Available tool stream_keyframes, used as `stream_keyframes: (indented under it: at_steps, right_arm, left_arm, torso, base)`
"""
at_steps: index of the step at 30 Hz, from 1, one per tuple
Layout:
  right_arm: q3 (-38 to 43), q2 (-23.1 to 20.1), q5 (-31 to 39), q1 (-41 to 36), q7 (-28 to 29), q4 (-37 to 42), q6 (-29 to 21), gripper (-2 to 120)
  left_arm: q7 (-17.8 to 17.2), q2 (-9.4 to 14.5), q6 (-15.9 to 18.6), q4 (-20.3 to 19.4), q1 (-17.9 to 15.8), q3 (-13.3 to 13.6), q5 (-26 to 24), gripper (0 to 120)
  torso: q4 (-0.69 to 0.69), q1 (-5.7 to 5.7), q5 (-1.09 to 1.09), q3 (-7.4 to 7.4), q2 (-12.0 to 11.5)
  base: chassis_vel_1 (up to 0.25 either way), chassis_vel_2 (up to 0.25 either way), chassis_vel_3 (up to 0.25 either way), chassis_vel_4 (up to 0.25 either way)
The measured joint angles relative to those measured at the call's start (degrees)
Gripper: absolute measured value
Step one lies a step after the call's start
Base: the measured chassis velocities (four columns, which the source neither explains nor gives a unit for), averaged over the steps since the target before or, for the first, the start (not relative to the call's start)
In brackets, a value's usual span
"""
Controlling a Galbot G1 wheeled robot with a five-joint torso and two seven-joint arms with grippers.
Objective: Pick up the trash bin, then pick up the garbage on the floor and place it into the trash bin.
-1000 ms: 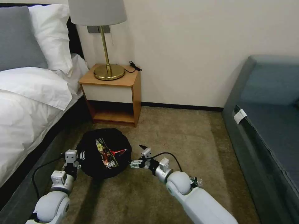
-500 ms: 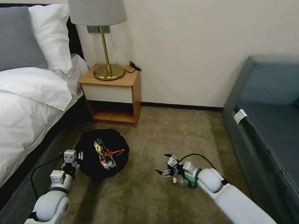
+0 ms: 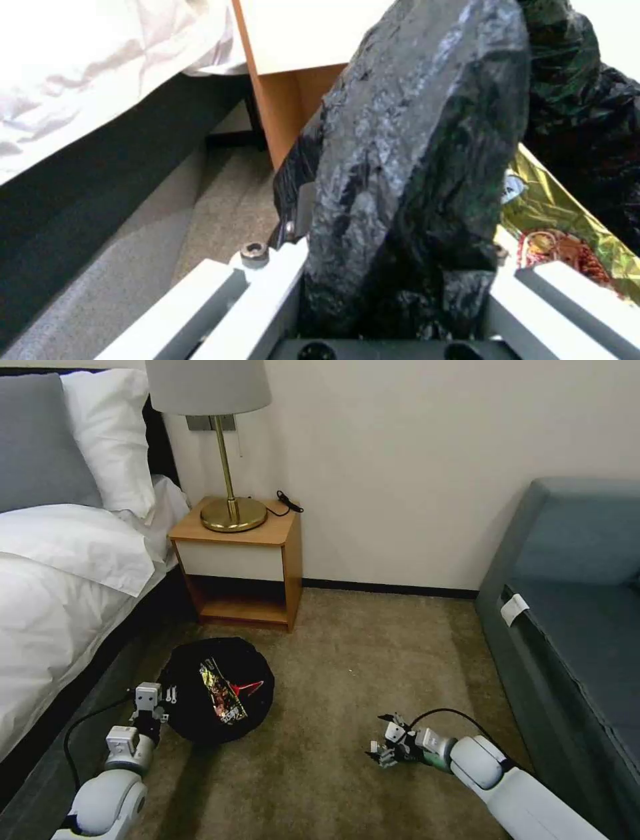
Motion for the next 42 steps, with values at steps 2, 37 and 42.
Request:
stream_keyframes:
  at_steps: [2, 37, 42]
  right_arm:
    - [0.34, -0.17, -1.08, -0.15, -0.37, -0.47, 0.29, 100]
    - [6.11, 3.74, -12.62, 2.53, -2.20, -18.32, 6.19, 69]
    - [6.32, 3.80, -12.72, 2.53, -2.81, -18.80, 6.71, 56]
  left_arm:
    - [0.05, 0.07, -0.09, 0.07, 0.06, 0.00, -0.03, 3]
    - [0.35, 0.15, -0.84, -0.79, 1.42, 0.08, -0.22, 3]
    - [0.33, 0.15, -0.84, -0.75, 1.42, 0.01, -0.20, 3]
  torso:
    - [0.00, 0.00, 0.00, 0.00, 0.00]
    - [0.01, 0.00, -0.03, -0.01, 0.01]
    - [-0.01, 0.00, -0.02, -0.01, 0.01]
  base:
    - [0.000, 0.000, 0.000, 0.000]
    - [0.000, 0.000, 0.000, 0.000]
    - [0.000, 0.000, 0.000, 0.000]
